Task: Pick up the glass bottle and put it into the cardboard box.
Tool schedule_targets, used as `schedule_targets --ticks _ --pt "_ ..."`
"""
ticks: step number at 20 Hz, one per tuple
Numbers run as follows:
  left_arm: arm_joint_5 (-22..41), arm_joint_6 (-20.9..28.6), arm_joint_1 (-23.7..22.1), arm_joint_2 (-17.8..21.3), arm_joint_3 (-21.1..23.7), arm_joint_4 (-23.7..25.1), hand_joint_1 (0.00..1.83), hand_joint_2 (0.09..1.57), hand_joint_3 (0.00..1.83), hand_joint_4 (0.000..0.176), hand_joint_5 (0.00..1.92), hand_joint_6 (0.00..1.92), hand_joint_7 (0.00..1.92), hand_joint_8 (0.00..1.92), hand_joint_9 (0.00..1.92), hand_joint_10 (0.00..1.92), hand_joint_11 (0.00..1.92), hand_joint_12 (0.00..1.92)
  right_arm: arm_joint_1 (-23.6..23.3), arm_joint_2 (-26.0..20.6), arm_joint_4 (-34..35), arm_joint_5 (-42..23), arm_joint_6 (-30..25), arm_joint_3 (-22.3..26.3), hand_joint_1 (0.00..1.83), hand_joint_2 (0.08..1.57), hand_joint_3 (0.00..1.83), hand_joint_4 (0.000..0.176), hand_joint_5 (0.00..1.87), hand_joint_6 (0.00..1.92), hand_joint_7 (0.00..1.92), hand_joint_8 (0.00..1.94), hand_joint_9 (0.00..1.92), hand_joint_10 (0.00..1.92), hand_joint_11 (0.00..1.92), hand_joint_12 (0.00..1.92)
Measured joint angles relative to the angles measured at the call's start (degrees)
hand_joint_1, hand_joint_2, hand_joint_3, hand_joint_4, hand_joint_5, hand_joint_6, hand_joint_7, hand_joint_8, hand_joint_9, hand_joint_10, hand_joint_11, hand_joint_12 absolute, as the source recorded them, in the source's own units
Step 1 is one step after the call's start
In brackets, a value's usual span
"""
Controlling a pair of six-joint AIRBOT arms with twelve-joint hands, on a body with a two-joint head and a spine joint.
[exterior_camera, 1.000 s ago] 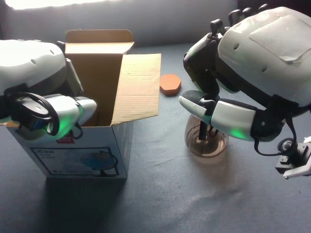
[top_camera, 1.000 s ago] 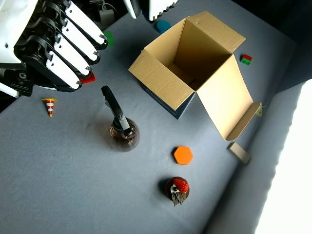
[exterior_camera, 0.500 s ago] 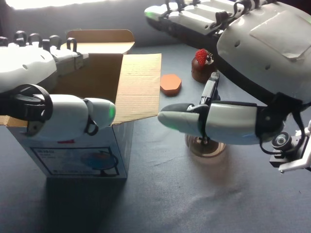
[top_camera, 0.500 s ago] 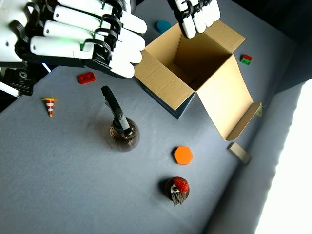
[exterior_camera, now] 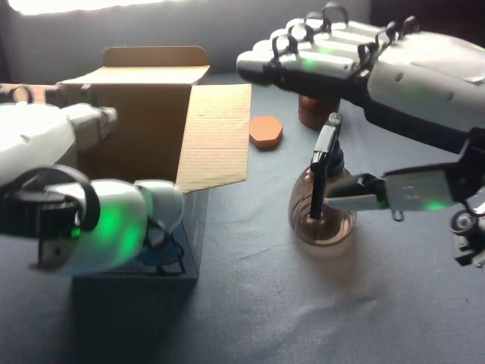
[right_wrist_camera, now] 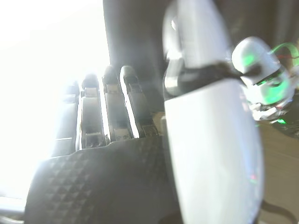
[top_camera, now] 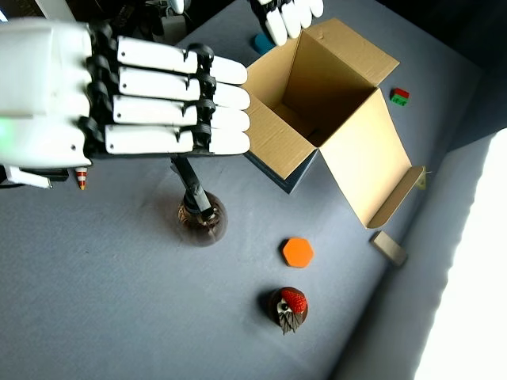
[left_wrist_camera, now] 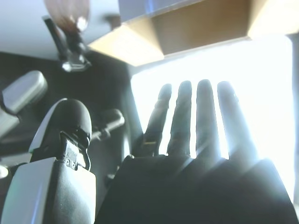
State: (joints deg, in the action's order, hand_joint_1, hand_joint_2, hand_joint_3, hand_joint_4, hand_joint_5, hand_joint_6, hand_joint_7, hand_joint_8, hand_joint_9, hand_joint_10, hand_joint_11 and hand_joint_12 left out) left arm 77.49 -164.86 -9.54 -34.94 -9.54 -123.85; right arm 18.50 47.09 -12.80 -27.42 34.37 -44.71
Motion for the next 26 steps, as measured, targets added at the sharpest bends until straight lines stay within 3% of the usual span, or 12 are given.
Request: schedule_targets --ticks 3,7,10,14,17,20,23,26 --pt "4.33 0.22 -1.46 -0.31 1.86 -1.95 0.07 1.21 0.0 0.0 0.1 0.01 0.11 0.01 0.07 0.01 0.0 0.0 -0.63 -0.48 -9.25 0.28 -10.97 -2.95 1.25 1.02 0.01 0.0 0.12 0.0 0.08 0.0 0.06 0.0 0.0 0.0" --pt "11.04 2.71 -2.89 -0.31 5.51 -5.11 0.09 1.21 0.0 0.0 0.08 0.0 0.08 0.0 0.05 0.0 0.0 0.0 -1.88 -0.33 -29.35 -0.11 -33.44 -9.42 1.21 1.03 0.01 0.0 0.13 0.01 0.11 0.01 0.07 0.01 0.0 0.0" --pt "12.31 4.7 -2.43 -0.31 6.86 -6.38 0.1 1.22 0.0 0.0 0.1 0.01 0.11 0.01 0.07 0.01 0.04 0.02 -2.93 0.42 -36.61 -0.72 -40.63 -12.68 1.22 1.05 0.02 0.0 0.12 0.0 0.12 0.01 0.08 0.01 0.0 0.0" --pt "12.37 12.85 4.15 -0.31 9.64 -5.64 0.11 1.22 0.0 0.0 0.1 0.0 0.1 0.0 0.06 0.0 0.0 0.0 -3.32 1.2 -38.58 -1.46 -42.42 -15.45 1.22 1.0 0.0 0.0 0.13 0.0 0.12 0.01 0.08 0.01 0.0 0.0" --pt "9.66 19.21 12.35 -0.17 10.84 -2.56 0.12 1.22 0.0 0.0 0.13 0.01 0.12 0.01 0.08 0.01 0.02 0.01 -4.33 2.23 -44.26 0.11 -47.12 -16.74 1.23 1.06 0.02 0.0 0.12 0.0 0.13 0.01 0.08 0.01 0.0 0.0" --pt "5.79 23.8 19.91 -0.17 11.04 4.24 0.12 1.21 0.0 0.0 0.12 0.0 0.12 0.01 0.08 0.01 0.02 0.01 -5.16 3.34 -48.39 1.03 -51.39 -17.9 1.2 1.05 0.02 0.0 0.12 0.0 0.13 0.0 0.09 0.01 0.01 0.0" --pt "1.88 28.24 27.17 -0.24 10.51 10.88 0.13 1.21 0.0 0.0 0.12 0.01 0.13 0.01 0.08 0.01 0.02 0.02 -5.16 4.28 -49.44 1.97 -52.15 -18.97 1.22 1.05 0.02 0.0 0.12 0.0 0.13 0.0 0.09 0.01 0.0 0.0" --pt "0.07 37.35 36.89 -3.5 9.79 18.25 0.13 1.21 0.0 0.0 0.14 0.01 0.12 0.0 0.07 0.0 0.01 0.02 -4.63 6.62 -49.62 4.15 -52.24 -20.02 1.2 1.02 0.0 0.0 0.14 0.01 0.15 0.01 0.11 0.02 0.02 0.01"
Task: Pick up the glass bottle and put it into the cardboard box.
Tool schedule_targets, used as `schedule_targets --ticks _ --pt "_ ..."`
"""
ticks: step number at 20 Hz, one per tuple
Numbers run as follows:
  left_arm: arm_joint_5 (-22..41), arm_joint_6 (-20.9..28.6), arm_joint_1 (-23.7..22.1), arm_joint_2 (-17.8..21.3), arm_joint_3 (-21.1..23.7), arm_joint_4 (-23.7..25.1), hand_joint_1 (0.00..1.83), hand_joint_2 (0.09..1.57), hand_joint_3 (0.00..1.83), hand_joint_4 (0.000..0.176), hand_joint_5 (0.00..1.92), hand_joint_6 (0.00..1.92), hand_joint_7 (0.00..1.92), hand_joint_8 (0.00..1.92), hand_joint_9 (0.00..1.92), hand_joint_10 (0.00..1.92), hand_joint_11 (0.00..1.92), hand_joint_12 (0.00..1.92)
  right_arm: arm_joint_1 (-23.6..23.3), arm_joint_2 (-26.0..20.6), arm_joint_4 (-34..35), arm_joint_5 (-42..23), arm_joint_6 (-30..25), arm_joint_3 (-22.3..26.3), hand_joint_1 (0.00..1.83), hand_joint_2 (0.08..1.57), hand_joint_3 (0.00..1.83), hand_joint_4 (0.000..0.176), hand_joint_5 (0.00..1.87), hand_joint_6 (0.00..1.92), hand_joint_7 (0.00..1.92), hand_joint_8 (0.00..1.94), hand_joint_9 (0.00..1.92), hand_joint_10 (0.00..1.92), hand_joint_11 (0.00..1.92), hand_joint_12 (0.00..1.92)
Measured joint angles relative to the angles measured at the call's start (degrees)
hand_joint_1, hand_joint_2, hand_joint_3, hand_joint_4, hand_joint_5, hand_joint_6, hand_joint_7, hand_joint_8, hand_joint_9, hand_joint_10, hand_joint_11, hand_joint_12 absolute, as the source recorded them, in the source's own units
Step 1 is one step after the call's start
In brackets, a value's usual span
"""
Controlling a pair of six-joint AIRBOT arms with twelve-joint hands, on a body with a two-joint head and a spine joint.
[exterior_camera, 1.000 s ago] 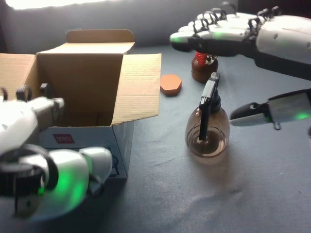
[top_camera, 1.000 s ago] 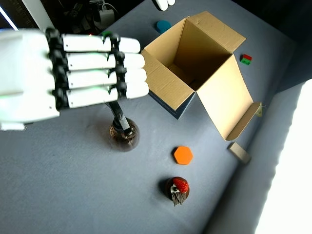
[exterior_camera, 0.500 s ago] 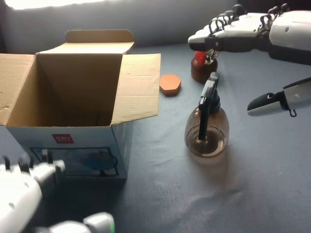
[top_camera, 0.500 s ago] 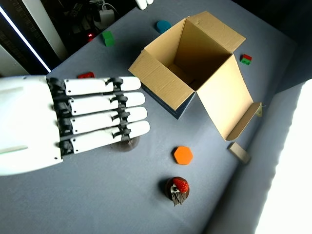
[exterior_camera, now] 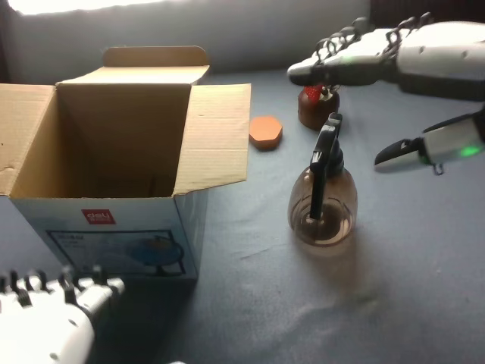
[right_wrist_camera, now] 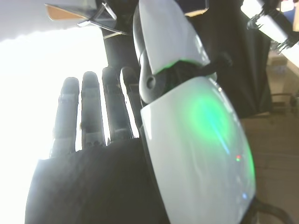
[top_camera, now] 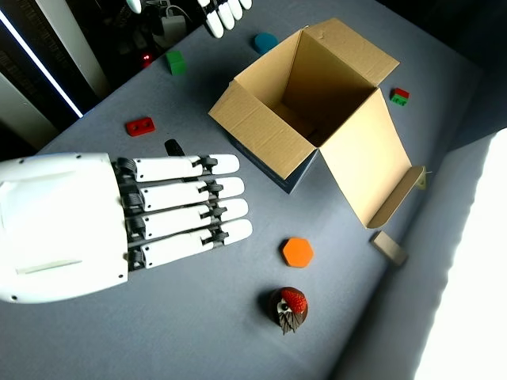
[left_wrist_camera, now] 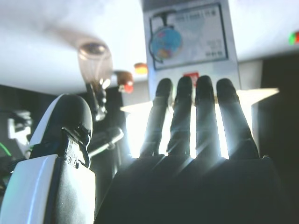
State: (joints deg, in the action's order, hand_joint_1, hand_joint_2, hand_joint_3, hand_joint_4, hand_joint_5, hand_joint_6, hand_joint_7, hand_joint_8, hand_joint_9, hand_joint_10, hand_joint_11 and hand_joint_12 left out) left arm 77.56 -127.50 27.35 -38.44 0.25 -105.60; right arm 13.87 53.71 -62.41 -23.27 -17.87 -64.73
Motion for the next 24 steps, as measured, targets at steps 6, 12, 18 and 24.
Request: schedule_targets --ticks 6,12,18,24 --pt "5.84 9.14 8.66 -12.72 -1.86 10.93 0.1 1.22 0.0 0.0 0.13 0.0 0.1 0.0 0.07 0.01 0.01 0.03 0.72 3.28 -0.87 2.97 1.64 -1.4 1.21 1.04 0.01 0.0 0.12 0.0 0.15 0.0 0.11 0.0 0.0 0.1" --pt "15.45 14.75 16.17 -22.43 -2.38 19.89 0.09 1.23 0.0 0.0 0.1 0.0 0.08 0.0 0.04 0.0 0.0 0.0 1.09 6.34 -0.66 4.68 2.47 -3.15 1.19 1.09 0.03 0.0 0.1 0.0 0.12 0.0 0.09 0.01 0.01 0.0" --pt "15.54 21.73 23.39 -22.4 -5.99 27.28 0.12 1.22 0.0 0.0 0.15 0.01 0.15 0.02 0.1 0.02 0.02 0.02 1.44 8.35 -0.79 5.16 3.5 -4.24 1.26 1.05 0.0 0.0 0.15 0.0 0.17 0.0 0.14 0.0 0.0 0.16" --pt "12.28 27.02 30.29 -22.43 -9.77 36.72 0.13 1.22 0.0 0.0 0.11 0.0 0.1 0.0 0.07 0.0 0.01 0.01 2.16 8.94 -0.81 5.53 3.56 -4.55 1.27 1.04 0.0 0.0 0.16 0.0 0.19 0.0 0.15 0.0 0.0 0.19"
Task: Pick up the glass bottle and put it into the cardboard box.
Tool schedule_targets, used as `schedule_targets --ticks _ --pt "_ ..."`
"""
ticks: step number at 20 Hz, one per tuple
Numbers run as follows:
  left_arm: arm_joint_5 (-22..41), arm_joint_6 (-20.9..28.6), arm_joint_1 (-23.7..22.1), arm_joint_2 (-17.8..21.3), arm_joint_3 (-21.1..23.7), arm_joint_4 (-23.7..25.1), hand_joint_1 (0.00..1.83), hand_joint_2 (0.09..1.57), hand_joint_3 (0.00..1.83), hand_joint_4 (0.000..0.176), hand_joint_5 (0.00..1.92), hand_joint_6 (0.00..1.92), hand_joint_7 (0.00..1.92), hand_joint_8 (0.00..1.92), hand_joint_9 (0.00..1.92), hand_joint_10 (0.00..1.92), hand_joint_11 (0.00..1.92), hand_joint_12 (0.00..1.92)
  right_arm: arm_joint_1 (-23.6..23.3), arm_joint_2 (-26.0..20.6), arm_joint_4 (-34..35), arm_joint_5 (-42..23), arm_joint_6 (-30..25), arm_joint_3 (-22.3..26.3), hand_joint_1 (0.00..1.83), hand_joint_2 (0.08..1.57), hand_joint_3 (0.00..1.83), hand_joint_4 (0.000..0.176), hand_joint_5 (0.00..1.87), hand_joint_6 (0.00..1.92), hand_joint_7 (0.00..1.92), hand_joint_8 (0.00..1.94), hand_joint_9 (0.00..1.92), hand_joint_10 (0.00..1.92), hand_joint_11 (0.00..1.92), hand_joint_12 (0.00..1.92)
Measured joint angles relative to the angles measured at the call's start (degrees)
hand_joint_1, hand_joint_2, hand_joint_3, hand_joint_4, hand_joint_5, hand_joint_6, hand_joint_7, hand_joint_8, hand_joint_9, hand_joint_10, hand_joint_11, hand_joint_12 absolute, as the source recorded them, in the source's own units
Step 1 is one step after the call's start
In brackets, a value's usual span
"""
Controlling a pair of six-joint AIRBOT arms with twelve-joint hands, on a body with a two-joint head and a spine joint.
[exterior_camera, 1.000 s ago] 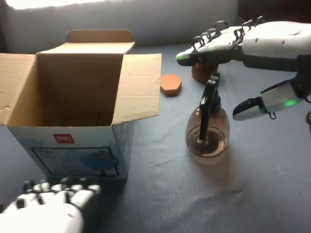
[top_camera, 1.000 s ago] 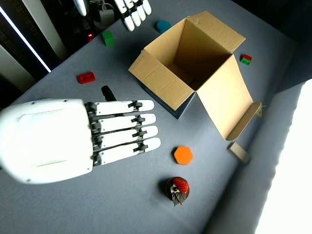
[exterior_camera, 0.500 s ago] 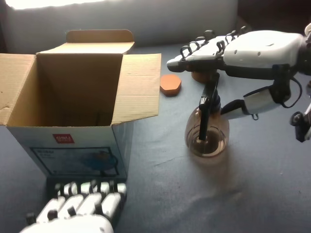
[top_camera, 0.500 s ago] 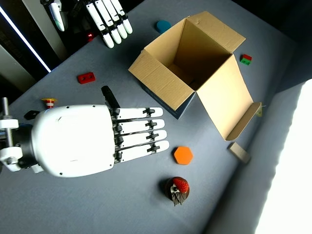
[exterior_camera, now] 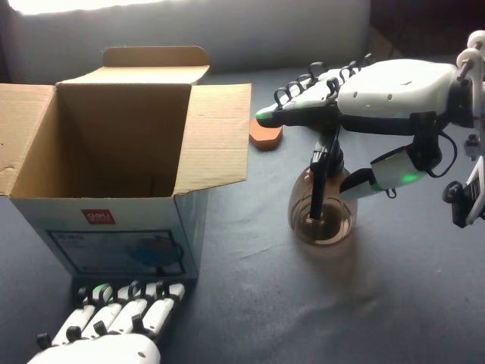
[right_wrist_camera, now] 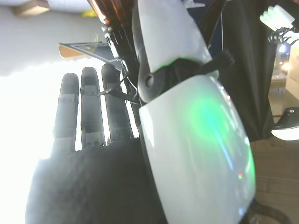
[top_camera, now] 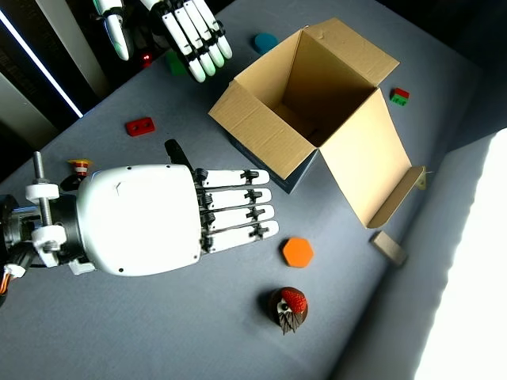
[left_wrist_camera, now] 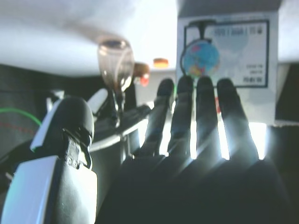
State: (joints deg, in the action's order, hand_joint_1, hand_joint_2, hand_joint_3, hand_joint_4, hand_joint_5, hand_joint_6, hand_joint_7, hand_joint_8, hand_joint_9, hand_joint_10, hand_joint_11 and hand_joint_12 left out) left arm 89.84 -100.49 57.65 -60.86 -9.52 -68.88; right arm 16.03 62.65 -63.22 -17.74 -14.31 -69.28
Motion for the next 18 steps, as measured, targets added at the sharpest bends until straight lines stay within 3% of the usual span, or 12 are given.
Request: schedule_targets --ticks 6,14,15,16,17,18 --pt "-5.07 1.62 2.51 0.17 -2.93 6.38 0.12 1.22 0.0 0.0 0.15 0.01 0.12 0.0 0.07 0.0 0.0 0.0 0.02 0.0 0.0 0.15 0.0 0.0 1.25 1.04 0.0 0.0 0.16 0.01 0.19 0.0 0.14 0.0 0.0 0.16" --pt "-7.13 2.21 3.78 0.2 -4.66 8.28 0.12 1.21 0.0 0.0 0.14 0.01 0.12 0.0 0.08 0.0 0.0 0.0 0.0 0.11 0.0 0.42 -0.24 -0.04 1.23 1.01 0.0 0.0 0.17 0.01 0.18 0.0 0.14 0.0 0.0 0.12" --pt "-7.15 2.73 3.78 0.2 -5.01 8.63 0.12 1.22 0.0 0.0 0.13 0.01 0.11 0.0 0.07 0.0 0.0 0.0 0.02 0.11 0.0 0.42 -0.2 -0.04 1.24 1.01 0.0 0.0 0.18 0.01 0.2 0.01 0.15 0.0 0.0 0.17" --pt "-7.06 3.13 3.96 0.2 -5.27 9.38 0.1 1.22 0.0 0.0 0.13 0.0 0.13 0.0 0.07 0.0 0.03 0.01 0.02 0.11 0.0 0.42 -0.2 -0.04 1.25 1.05 0.01 0.0 0.26 0.02 0.3 0.02 0.23 0.03 0.0 0.48" --pt "-7.3 3.3 3.96 0.2 -5.55 10.14 0.1 1.22 0.0 0.0 0.13 0.0 0.13 0.0 0.07 0.0 0.03 0.01 0.02 0.11 0.0 0.42 -0.2 -0.04 1.25 1.05 0.01 0.0 0.26 0.02 0.3 0.02 0.23 0.03 0.0 0.48" --pt "-7.26 3.54 3.98 0.2 -5.77 10.6 0.09 1.22 0.0 0.0 0.13 0.0 0.13 0.0 0.07 0.0 0.02 0.01 0.0 0.11 0.0 0.42 -0.2 -0.04 1.2 1.04 0.0 0.0 0.36 0.05 0.43 0.04 0.36 0.07 0.0 0.85"
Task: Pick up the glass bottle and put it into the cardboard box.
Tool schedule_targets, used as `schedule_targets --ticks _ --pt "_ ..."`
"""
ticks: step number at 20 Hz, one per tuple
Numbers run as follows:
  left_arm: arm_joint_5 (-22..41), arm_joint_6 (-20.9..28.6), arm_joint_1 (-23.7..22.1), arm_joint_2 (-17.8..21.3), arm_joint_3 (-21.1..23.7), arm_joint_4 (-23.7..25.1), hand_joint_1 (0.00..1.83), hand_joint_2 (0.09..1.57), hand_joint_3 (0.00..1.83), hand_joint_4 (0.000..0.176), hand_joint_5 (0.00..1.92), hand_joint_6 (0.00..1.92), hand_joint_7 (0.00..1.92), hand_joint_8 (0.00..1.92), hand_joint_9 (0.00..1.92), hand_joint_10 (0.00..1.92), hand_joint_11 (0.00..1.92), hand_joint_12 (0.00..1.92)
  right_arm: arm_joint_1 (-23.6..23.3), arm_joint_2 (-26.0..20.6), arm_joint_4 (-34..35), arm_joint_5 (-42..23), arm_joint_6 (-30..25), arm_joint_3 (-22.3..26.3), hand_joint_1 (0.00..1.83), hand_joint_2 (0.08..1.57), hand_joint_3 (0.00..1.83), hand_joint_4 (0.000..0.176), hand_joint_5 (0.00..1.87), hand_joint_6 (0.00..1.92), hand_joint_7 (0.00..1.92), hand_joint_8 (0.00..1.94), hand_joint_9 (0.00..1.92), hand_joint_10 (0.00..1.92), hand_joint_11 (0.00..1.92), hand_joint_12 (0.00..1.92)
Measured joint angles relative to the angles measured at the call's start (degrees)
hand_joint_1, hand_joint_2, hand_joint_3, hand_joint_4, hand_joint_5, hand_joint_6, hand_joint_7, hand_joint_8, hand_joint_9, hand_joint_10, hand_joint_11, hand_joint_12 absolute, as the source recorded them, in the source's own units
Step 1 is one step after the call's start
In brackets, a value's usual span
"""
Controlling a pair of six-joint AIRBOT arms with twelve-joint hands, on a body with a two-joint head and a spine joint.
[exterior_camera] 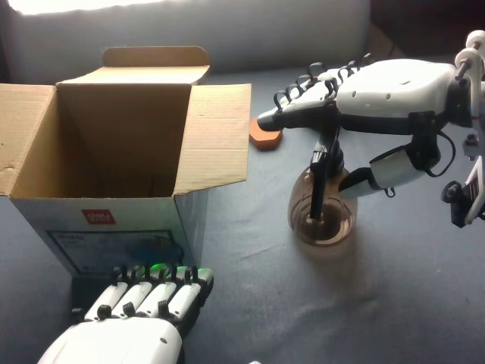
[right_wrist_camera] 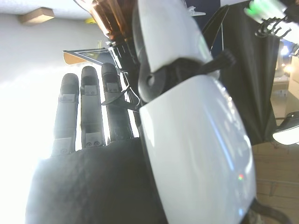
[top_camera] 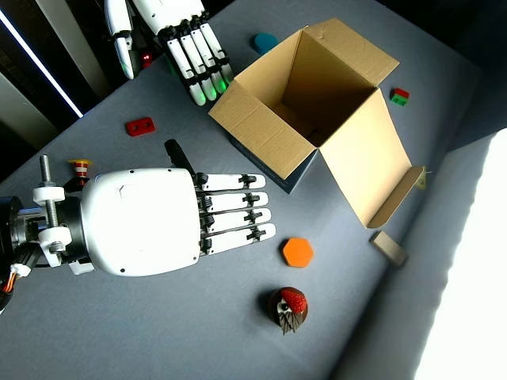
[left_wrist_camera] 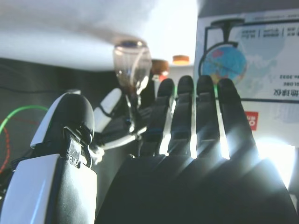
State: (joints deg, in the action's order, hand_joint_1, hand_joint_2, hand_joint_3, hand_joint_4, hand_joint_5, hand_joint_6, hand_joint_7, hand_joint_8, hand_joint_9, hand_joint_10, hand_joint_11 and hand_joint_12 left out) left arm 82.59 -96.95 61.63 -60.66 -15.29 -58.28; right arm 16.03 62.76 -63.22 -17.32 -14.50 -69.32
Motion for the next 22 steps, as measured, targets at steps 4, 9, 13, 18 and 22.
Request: schedule_targets --ticks 4,9,13,18,22 --pt "-0.11 1.05 0.28 0.24 -0.59 0.48 0.12 1.21 0.0 0.0 0.13 0.0 0.14 0.01 0.08 0.01 0.03 0.02 -0.04 0.0 0.07 -0.22 -0.02 0.0 1.26 1.09 0.01 0.0 0.83 0.95 1.13 0.59 0.91 0.63 0.38 1.55" --pt "-0.31 1.53 0.28 0.24 -0.79 2.05 0.09 1.22 0.0 0.0 0.11 0.0 0.11 0.0 0.07 0.0 0.0 0.0 -0.07 -0.07 0.2 -0.5 0.13 0.0 1.27 1.05 0.0 0.0 1.01 0.9 1.24 0.69 1.04 1.15 0.74 1.65" --pt "-0.35 1.68 0.42 0.44 -0.79 2.1 0.1 1.22 0.0 0.0 0.14 0.01 0.15 0.01 0.09 0.01 0.03 0.01 -0.85 -0.98 -0.31 -0.61 0.17 0.0 1.27 1.06 0.0 0.0 0.99 0.92 1.22 0.72 1.03 1.14 0.72 1.62" --pt "-0.33 2.34 0.42 0.48 -1.07 2.25 0.13 1.22 0.0 0.0 0.11 0.0 0.09 0.0 0.04 0.0 0.0 0.0 -5.25 -3.45 -0.09 -1.27 0.17 0.07 1.38 1.08 0.0 0.0 0.91 0.98 1.16 0.74 0.94 1.22 0.73 1.6" --pt "-0.35 2.34 0.42 0.55 -1.07 2.25 0.11 1.22 0.0 0.0 0.11 0.0 0.11 0.01 0.06 0.01 0.0 0.0 -9.18 -5.46 -0.31 -2.36 0.17 0.37 1.39 1.09 0.0 0.0 0.9 1.0 1.14 0.74 0.95 1.23 0.69 1.61"
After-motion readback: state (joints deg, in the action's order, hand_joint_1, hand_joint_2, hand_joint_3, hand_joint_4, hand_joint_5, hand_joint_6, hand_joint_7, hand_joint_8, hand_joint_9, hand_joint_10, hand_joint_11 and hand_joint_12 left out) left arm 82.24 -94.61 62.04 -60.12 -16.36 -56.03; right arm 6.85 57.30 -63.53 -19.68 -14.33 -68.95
